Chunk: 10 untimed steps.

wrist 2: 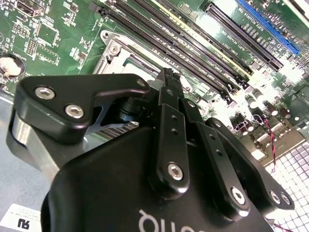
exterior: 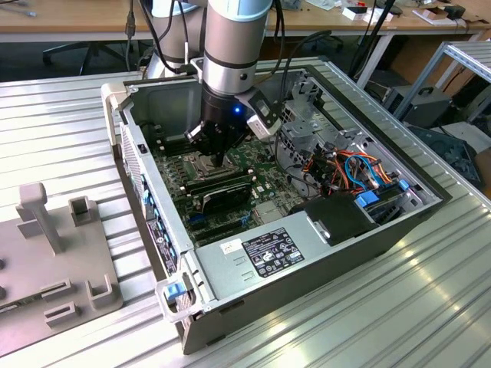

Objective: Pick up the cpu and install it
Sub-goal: 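Install the second cpu locking lever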

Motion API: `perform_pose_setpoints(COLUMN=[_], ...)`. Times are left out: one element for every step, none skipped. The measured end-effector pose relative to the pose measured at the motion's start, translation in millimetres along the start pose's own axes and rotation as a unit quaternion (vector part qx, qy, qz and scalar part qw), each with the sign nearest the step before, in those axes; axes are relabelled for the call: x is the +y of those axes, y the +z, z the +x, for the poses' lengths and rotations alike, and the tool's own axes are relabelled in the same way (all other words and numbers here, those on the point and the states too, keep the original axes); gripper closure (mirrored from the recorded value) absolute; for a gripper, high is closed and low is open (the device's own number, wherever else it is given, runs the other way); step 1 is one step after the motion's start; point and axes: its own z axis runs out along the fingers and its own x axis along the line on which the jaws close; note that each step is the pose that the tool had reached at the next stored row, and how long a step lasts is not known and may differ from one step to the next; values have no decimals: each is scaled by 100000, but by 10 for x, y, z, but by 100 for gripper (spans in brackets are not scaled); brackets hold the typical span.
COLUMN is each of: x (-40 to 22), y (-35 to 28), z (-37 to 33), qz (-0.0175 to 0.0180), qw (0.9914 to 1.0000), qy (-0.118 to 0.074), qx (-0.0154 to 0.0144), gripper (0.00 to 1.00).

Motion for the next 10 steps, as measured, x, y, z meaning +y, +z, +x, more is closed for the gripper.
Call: perform_pose_setpoints(x=[0, 0, 1, 1, 1, 1, 1, 1, 2, 2], y=[0, 0, -2, -3, -3, -3, -3, -3, -3, -3], z=[0, 0, 17, 24, 24, 24, 25, 25, 27, 30], qz=[-2, -2, -2, -1, -1, 1, -1, 0, -1, -2], qw=[100000, 100000, 100000, 100000, 100000, 100000, 100000, 100000, 100000, 100000], qy=[1, -1, 2, 1, 1, -2, -1, 0, -1, 0], qx=[-2, -1, -1, -1, -2, 1, -2, -2, -1, -1], gripper=[89, 89, 89, 89, 89, 89, 89, 89, 89, 89])
